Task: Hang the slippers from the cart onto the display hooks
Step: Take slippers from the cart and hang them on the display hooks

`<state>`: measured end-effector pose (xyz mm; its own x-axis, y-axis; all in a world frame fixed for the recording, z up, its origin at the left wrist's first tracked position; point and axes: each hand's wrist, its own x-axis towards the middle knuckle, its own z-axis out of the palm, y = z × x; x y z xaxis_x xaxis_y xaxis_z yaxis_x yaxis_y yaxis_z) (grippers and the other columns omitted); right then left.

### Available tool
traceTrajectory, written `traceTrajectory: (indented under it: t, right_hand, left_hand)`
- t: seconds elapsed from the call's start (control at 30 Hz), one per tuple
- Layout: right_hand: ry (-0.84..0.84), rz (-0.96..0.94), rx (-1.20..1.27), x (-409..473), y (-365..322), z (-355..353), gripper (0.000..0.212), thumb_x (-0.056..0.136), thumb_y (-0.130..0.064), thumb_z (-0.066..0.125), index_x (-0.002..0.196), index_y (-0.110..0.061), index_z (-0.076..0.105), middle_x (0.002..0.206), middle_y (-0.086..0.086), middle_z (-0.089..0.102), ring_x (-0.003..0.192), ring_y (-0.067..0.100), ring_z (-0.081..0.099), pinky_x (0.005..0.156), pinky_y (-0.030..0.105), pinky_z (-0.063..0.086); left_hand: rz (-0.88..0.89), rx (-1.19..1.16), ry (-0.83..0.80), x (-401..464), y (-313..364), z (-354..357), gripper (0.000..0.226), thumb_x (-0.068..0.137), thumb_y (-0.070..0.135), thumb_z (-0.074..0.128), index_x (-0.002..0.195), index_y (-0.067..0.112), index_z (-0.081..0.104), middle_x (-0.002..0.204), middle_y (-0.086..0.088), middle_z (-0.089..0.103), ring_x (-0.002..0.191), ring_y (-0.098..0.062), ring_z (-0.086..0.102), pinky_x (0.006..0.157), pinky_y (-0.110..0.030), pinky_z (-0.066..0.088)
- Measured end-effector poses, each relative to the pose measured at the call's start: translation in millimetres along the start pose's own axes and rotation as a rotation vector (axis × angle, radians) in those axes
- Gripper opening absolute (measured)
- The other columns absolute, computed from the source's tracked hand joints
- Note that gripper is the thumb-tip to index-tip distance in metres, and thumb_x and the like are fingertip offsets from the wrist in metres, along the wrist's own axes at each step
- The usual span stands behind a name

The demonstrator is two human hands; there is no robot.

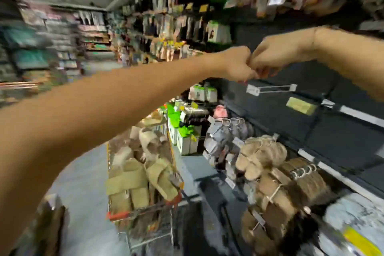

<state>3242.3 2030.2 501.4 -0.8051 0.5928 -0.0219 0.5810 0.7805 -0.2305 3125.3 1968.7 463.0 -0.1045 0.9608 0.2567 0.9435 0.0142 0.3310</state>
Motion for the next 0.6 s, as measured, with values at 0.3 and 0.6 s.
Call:
traceTrajectory:
  t: [0.3, 0.6]
  right_hand:
    - [-0.254, -0.307, -0.138, 170, -113, 252, 0.037, 0.097, -0.021, 0.049, 0.061, -0.012, 0.051, 0.066, 0.008, 0.052, 0.061, 0.022, 0.047, 0.046, 0.022, 0.031]
    - [-0.457, -0.306, 0.109, 321, -123, 441, 0.024, 0.092, -0.025, 0.054, 0.076, -0.011, 0.064, 0.088, 0.007, 0.057, 0.087, 0.024, 0.054, 0.064, 0.026, 0.033]
  left_hand:
    - [-0.509, 0.106, -0.209, -104, -267, 117, 0.029, 0.079, 0.029, 0.062, 0.089, 0.003, 0.069, 0.085, -0.016, 0.068, 0.087, -0.034, 0.066, 0.074, -0.036, 0.050]
    - [-0.788, -0.051, -0.213, -120, -439, 241, 0.018, 0.088, 0.018, 0.058, 0.098, 0.008, 0.068, 0.096, -0.006, 0.068, 0.094, -0.027, 0.063, 0.072, -0.034, 0.043]
